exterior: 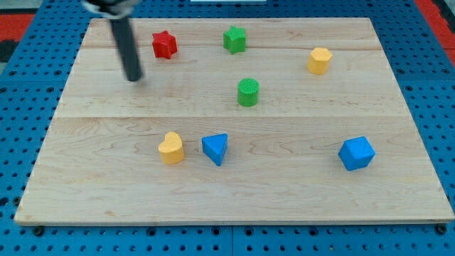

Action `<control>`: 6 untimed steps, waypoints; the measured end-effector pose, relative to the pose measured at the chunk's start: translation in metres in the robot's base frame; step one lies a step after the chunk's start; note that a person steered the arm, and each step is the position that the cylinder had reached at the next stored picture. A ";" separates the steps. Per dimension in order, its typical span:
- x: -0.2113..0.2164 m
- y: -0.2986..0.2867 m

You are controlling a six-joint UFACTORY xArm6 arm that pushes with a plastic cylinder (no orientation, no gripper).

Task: Place the red star vertically below the green star

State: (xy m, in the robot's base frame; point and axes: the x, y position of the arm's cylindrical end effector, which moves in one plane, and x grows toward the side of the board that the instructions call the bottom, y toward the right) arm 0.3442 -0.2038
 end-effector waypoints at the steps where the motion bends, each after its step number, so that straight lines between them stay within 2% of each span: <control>1: -0.024 0.002; 2: -0.020 0.052; 3: -0.049 0.034; 4: -0.083 0.044; 5: -0.080 0.116; 6: -0.008 0.180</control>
State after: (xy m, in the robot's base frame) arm 0.3365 -0.0241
